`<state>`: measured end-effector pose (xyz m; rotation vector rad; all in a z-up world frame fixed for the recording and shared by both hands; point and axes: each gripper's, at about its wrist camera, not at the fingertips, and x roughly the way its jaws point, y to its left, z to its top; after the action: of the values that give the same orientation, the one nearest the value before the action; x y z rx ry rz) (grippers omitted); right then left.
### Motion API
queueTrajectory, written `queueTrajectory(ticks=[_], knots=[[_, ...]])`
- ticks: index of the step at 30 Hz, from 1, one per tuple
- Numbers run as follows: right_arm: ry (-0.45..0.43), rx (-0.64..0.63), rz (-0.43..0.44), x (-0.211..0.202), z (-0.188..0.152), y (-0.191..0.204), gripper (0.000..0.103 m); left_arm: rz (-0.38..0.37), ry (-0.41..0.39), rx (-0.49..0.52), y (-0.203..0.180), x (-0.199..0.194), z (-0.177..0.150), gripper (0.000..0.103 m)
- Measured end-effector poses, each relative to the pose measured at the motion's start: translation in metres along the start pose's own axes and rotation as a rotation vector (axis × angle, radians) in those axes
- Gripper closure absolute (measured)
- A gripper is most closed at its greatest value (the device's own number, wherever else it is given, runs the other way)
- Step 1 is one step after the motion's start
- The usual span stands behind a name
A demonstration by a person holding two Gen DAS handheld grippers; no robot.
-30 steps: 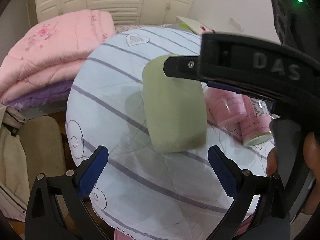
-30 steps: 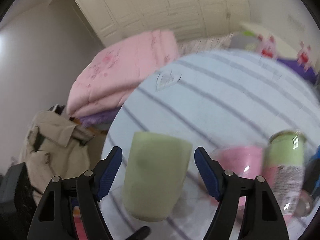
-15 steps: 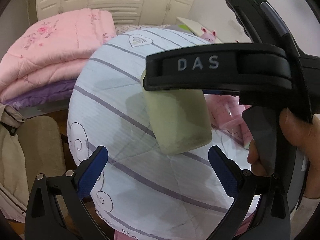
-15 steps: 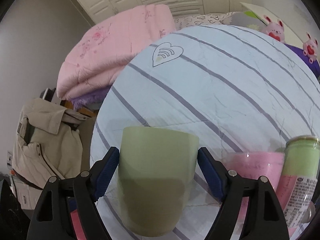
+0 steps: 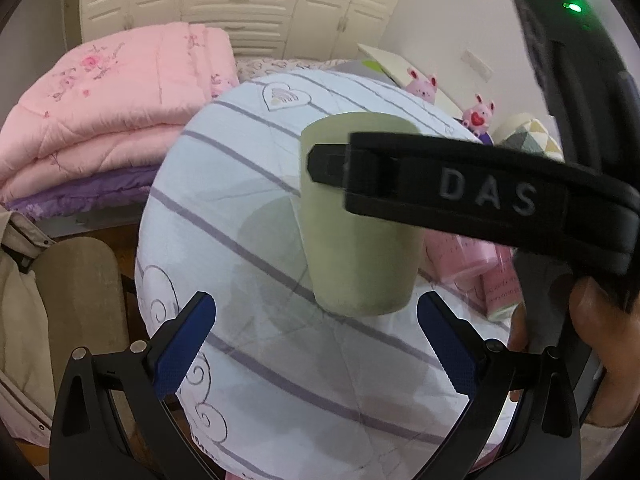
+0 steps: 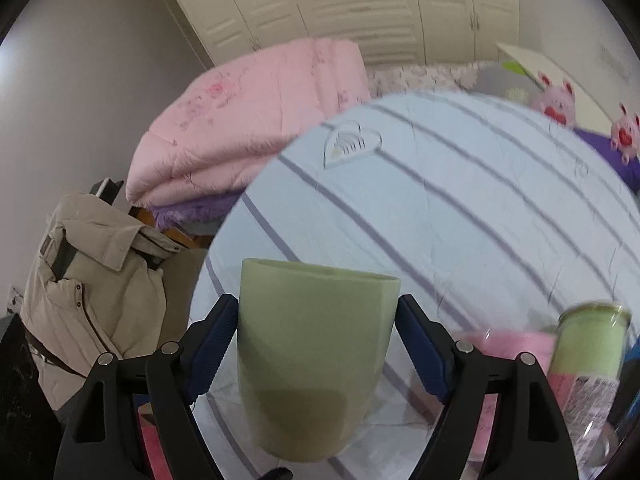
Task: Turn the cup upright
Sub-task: 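Turn the green cup opening-up with the right tool and set it on the table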
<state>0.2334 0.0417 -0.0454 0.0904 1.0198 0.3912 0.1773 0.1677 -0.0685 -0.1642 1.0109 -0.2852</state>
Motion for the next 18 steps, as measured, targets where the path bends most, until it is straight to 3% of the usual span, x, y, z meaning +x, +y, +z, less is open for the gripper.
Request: queueTrajectory(ticks=[10, 18], knots=[[-0.21, -0.118, -0.119, -0.02, -0.006, 0.009, 0.022, 0.081, -0.026, -0.051, 0.006, 0.017, 0.009, 0.001], [-0.291, -0.167, -0.123, -0.026, -0.03, 0.012, 0.022, 0.11, -0.008, -0.005, 0.0, 0.028, -0.002, 0.001]])
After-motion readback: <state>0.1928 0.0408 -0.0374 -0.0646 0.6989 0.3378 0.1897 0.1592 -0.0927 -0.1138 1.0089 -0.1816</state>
